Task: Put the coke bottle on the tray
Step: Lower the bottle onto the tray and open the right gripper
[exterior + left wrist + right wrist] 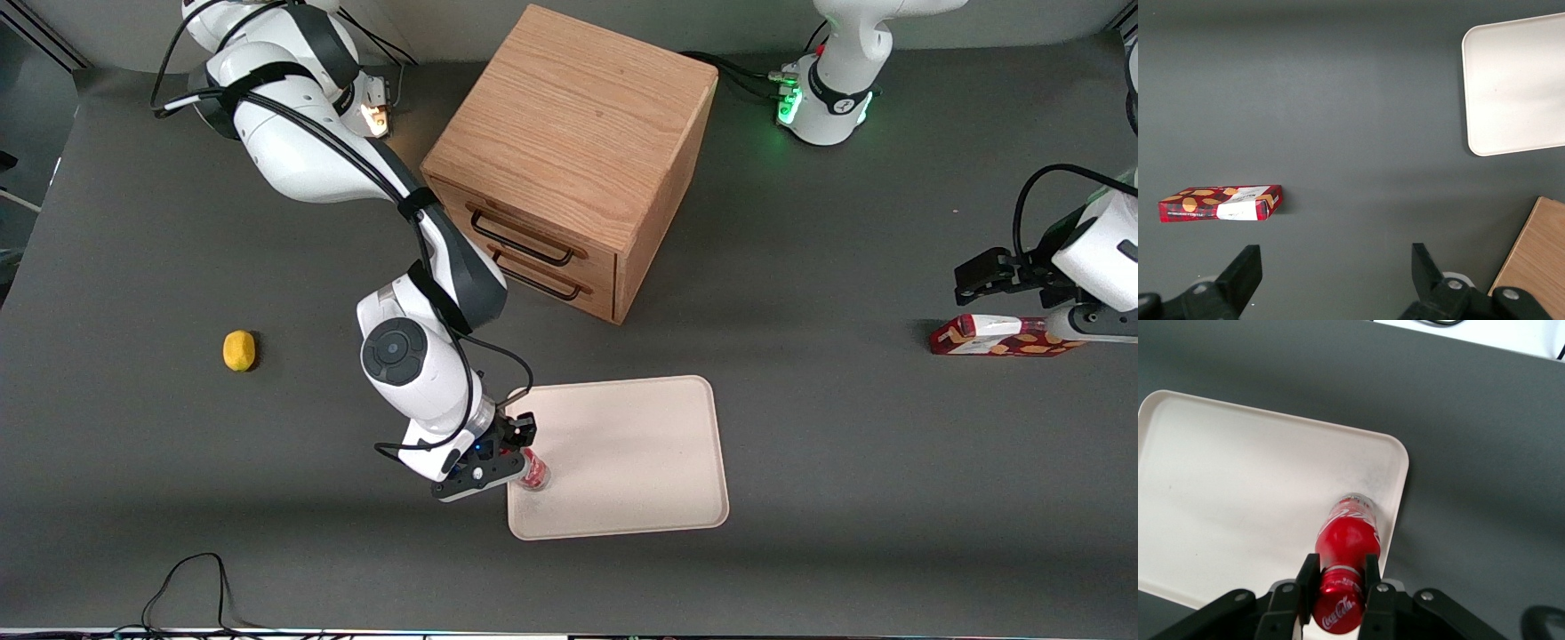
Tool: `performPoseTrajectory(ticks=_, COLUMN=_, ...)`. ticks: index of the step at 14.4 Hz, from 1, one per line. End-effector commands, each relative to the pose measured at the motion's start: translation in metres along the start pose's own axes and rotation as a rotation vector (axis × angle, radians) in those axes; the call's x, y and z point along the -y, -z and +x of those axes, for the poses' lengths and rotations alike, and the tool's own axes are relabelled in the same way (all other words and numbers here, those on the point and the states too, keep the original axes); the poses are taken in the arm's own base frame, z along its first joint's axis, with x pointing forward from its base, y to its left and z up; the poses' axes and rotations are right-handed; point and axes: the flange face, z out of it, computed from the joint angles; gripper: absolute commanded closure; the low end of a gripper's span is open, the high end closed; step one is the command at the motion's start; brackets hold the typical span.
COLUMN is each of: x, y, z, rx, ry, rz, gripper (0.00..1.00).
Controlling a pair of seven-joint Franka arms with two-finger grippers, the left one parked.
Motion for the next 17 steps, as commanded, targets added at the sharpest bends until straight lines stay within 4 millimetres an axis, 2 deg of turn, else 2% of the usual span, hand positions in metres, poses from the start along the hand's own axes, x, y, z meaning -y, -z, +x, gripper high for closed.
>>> performPoseTrajectory(ticks=1, x=0.0007, y=0.0065, z=0.0093, rx=-0.050, ry=-0.015, rz=-0.014, gripper=1.00)
performPoseTrajectory(ticks=5, x=-0.0023, y=0.0057, z=0.0096, rx=-0.050, ry=-0.018, rz=-0.022, gripper=1.00)
performPoseTrajectory(ticks=6, x=-0.0016, y=0.0057, z=0.0094, rx=-0.050, ry=-0.018, rz=-0.021, gripper=0.95)
performPoseTrajectory(ticks=7, x=-0.0017, y=0.0050, z=0.0091, rx=-0.048, ry=-0.036, rz=-0.021, gripper=0.79)
performPoseTrajectory(ticks=9, x=-0.0006, y=0.0053, z=0.0093, rx=-0.054, ry=-0.042, rz=-0.024, gripper=0.10)
performPoseTrajectory(ticks=10, x=-0.0010, y=0.0056, z=0.0102, rx=-0.067, ry=-0.033, rz=-0.036, gripper=0.00)
performPoseTrajectory(ticks=13, x=0.0071, y=0.0037, z=0.0076, rx=-0.065, ry=-0.032, rz=-0.040, gripper=0.00)
performPoseTrajectory(ticks=17, x=0.0071, y=0.0037, z=0.0076, rx=-0.065, ry=-0.041, rz=-0.040, gripper=0.00)
